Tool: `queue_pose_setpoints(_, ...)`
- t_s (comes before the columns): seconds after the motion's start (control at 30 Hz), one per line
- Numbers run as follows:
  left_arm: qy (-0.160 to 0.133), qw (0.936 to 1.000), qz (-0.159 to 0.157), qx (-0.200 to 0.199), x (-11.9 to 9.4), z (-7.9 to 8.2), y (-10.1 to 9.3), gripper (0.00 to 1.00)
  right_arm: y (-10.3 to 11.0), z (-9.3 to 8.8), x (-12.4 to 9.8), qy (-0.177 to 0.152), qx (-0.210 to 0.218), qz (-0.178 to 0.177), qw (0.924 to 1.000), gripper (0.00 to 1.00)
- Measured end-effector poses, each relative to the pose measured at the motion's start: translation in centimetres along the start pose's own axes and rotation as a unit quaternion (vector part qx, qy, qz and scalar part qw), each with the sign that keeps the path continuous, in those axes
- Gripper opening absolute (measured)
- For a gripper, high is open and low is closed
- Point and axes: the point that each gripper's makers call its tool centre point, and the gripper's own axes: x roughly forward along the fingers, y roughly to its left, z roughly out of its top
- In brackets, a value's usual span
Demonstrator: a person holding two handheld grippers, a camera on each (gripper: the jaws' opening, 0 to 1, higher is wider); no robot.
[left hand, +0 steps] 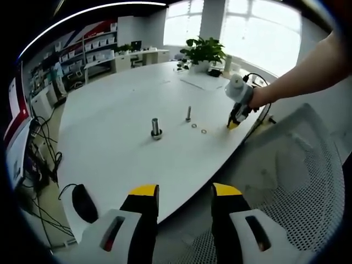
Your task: Place the washer onto the threaded stud by aligning its center hole with the stud, sliding it down to the base, and recovering from edge contact or off-axis alignment until the washer reaches the visible bottom stop.
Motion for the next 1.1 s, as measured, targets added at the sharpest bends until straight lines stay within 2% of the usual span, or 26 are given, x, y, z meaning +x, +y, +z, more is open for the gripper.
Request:
queue_pose_setpoints(0.13, -0.001, 1.0, 0.0, 0.001, 0.0, 0.0, 0.0, 0.36, -0.1, 0.0, -0.1, -0.017, 0.033, -0.003, 0.9993, 0.15)
queue_pose_setpoints(0.33, -0.001, 1.0, 0.001, -0.001, 0.0, 0.0, 0.1, 0.36, 0.3, 0.2, -0.2, -0.039, 0.02, -0.031, 0.9986, 0.14)
queue_pose_setpoints(0.43, 0.001, 1.0, 0.001, 0.001, 0.0, -0.1, 0.1, 0.36, 0.0, 0.3, -0.1, -0.047, 0.032, -0.032, 0.9979, 0.14)
queue_pose_setpoints(0.53, 0.001, 1.0, 0.002, 0.002, 0.0, -0.1, 0.1, 0.36, -0.1, 0.4, 0.0, -0.048, 0.037, -0.031, 0.9977, 0.14)
queue_pose_setpoints(0.73, 0.002, 1.0, 0.003, 0.003, 0.0, -0.1, 0.1, 0.36, 0.6, 1.1, 0.0, -0.038, 0.022, -0.026, 0.9987, 0.14)
queue_pose_setpoints(0.93, 0.002, 1.0, 0.006, 0.004, 0.0, -0.2, 0.2, 0.36, 0.9, 2.8, -0.4, -0.05, 0.002, -0.024, 0.9984, 0.14)
queue_pose_setpoints(1.1, 0.0, 1.0, 0.006, 0.004, -0.1, -0.1, 0.2, 0.36, 0.5, 5.3, -1.6, -0.078, -0.005, -0.028, 0.9966, 0.14)
